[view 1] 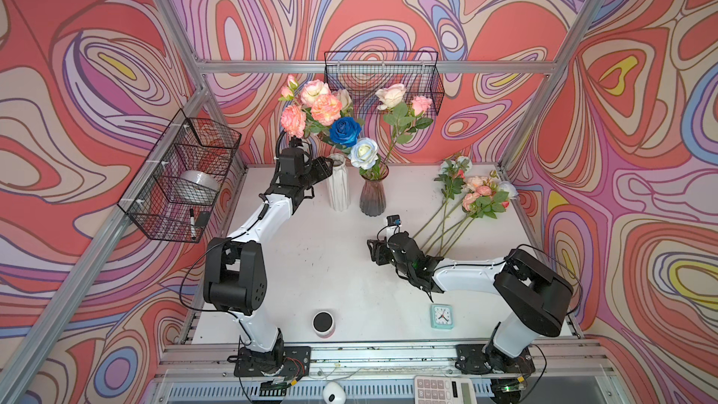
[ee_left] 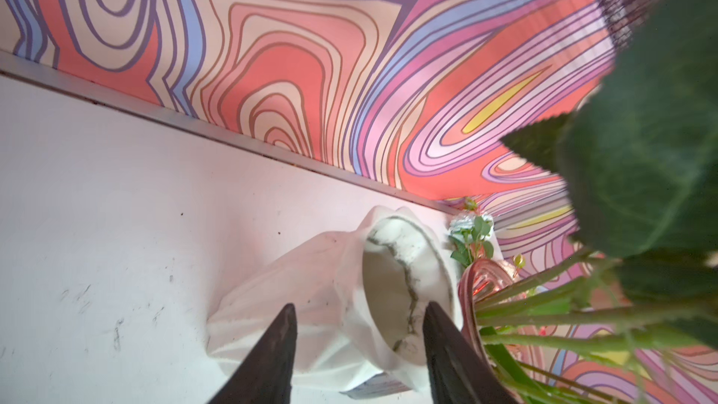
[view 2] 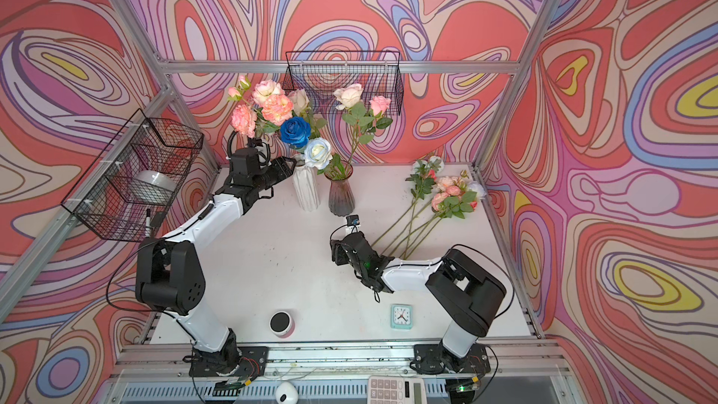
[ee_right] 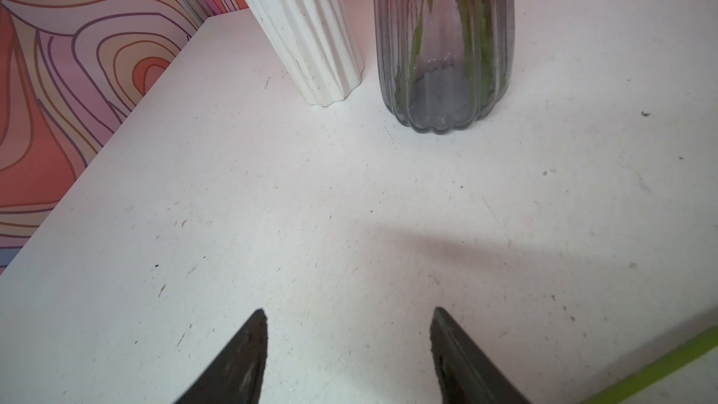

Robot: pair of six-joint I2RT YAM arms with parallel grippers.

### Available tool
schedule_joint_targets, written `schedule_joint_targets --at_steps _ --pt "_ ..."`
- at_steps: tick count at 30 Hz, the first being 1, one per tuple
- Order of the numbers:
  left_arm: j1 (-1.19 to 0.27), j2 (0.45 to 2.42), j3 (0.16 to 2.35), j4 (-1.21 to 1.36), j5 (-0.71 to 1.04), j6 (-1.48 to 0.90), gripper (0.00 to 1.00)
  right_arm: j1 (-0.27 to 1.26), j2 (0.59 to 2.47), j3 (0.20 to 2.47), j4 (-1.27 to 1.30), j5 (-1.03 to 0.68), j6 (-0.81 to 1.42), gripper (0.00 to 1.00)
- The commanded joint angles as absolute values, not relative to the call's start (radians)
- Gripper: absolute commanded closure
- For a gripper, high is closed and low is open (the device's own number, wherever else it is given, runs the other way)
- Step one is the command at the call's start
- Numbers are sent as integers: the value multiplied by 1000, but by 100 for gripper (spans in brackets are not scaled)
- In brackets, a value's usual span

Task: Arrange the flowers into the vase
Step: 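Lower the left gripper onto the white vase rim and close on it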

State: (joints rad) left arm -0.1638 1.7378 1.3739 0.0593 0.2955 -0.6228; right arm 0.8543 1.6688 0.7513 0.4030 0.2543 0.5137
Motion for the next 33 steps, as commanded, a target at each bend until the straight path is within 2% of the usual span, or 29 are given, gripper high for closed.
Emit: schedule_joint_targets --at_steps 1,3,8,14,25,30,33 --pt "-179 1757 1425 -36 260 -559 53 860 1646 739 393 275 514 32" --pt "-181 1764 1442 -76 237 -551 54 859 1643 732 395 276 516 32" --pt "-181 1766 1463 -172 171 -527 66 860 1634 715 402 285 519 32" --pt "-181 1749 1463 -258 105 -505 75 861 1625 709 409 285 522 32" --pt "-181 1700 1420 -343 75 -476 95 860 1617 698 416 291 524 32" --pt "-181 1651 1378 -327 100 -479 97 860 1626 707 418 281 527 32" --pt "-183 1638 1373 -322 117 -489 84 860 1640 734 409 255 512 31"
